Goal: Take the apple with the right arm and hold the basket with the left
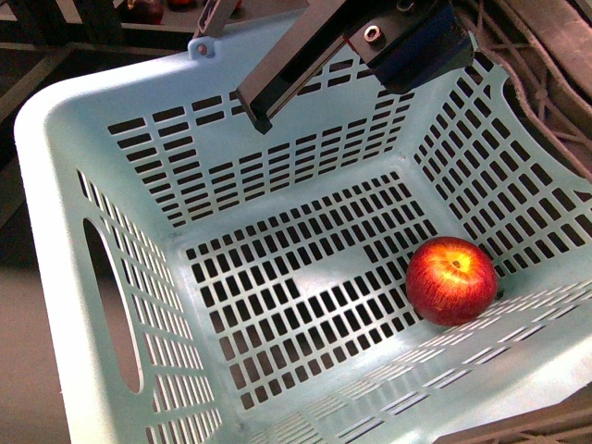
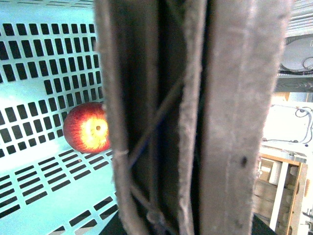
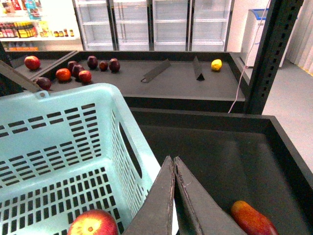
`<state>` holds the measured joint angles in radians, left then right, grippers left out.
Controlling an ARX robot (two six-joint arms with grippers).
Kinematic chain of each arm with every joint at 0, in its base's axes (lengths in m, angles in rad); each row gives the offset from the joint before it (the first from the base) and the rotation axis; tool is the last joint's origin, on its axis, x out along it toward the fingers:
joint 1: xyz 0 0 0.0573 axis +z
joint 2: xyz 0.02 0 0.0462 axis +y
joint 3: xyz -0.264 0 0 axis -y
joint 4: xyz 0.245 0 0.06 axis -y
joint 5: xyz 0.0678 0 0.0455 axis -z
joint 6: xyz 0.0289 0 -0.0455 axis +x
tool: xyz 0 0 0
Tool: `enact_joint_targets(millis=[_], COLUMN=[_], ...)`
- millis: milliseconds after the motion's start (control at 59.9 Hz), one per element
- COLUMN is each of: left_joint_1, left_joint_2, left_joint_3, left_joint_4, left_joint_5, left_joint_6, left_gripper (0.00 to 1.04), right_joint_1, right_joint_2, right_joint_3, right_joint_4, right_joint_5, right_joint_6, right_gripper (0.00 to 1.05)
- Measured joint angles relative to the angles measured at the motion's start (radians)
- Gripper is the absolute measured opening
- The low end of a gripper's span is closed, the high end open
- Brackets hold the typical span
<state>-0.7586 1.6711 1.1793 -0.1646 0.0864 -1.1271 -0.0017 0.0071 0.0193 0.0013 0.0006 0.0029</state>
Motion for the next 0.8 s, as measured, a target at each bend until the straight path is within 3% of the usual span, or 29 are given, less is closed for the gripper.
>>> enact_joint_targets(millis=[551,751,801], left_joint_1=[0.000,0.000,-0.011], left_joint_2=[0.000,0.000,0.000], left_joint_3=[0.000,0.000,0.000], left_joint_4=[0.000,0.000,0.010], left_joint_5=[-0.004,-0.004,-0.117], left_joint_6=[0.003,0.002,-0.057], left_gripper=[0.16,0.16,0.16], right_joint_1=[0.000,0.000,0.000], right_joint_2=[-0.001,-0.001,-0.001], right_joint_3=[0.000,0.000,0.000], right_joint_4=[0.000,0.000,0.000], right_joint_5=[0.000,0.000,0.000], right_joint_6=[0.000,0.000,0.000], right_gripper=[0.97,0.96,0.96])
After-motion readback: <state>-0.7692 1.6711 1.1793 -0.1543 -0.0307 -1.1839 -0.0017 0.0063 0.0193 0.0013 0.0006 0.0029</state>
